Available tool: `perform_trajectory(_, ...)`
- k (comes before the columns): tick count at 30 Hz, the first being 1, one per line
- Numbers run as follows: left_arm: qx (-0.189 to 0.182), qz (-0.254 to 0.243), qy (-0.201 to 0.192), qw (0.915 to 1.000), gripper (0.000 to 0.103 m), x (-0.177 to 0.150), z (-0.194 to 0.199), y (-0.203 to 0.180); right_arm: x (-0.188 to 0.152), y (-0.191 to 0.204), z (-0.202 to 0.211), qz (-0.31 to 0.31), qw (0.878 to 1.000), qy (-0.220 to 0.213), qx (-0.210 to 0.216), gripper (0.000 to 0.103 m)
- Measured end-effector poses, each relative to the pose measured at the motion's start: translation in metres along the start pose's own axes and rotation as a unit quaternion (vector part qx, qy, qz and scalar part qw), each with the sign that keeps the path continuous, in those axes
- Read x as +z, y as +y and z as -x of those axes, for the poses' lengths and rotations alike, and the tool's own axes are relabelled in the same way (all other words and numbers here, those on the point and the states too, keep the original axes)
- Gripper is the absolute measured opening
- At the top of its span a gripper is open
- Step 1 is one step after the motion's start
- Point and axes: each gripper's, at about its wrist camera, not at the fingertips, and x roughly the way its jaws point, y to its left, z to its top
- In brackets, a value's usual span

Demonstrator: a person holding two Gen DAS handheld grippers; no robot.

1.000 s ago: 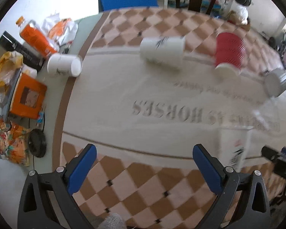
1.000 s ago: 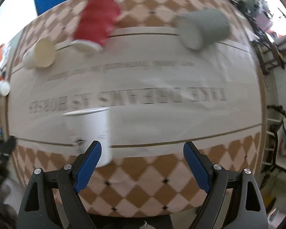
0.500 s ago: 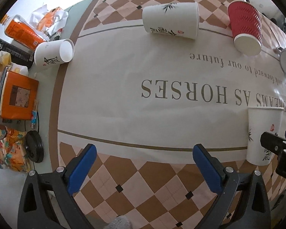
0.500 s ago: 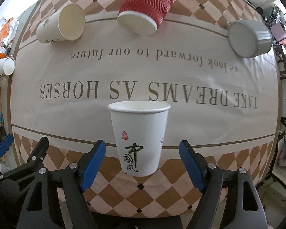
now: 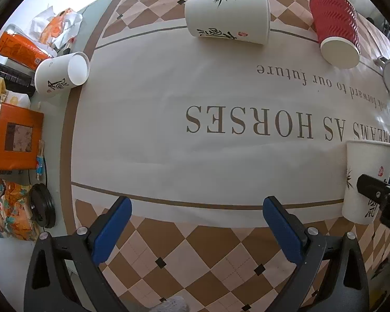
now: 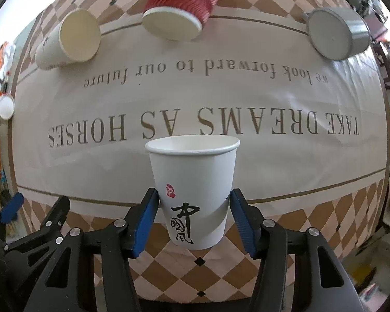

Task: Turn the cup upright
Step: 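Carry the white cup with the right tool and lower it onto the cloth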

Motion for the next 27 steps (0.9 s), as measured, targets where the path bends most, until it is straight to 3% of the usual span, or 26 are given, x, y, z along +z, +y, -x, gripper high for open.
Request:
perform_trajectory(10, -0.014, -0.006, 0.001, 0.9999, 0.103, 0.010, -0.002, -0.010, -0.021, -0.045, 0.036, -0.054, 0.990, -0.120, 0.044, 0.058)
perform_trajectory(19, -0.012, 0.021, 0.000, 0.9997, 0.103, 0.015, -0.012, -0.027, -0.027, -0.036, 0.045, -0.040, 0.951, -0.306, 0.032, 0.058)
perform_trajectory(27, 0.004, 0.035, -0.004, 0.9994, 0.103, -0.002, -0.019, -0.031, -0.050, -0.029, 0.023, -0.009, 0.930, -0.366, 0.024, 0.058)
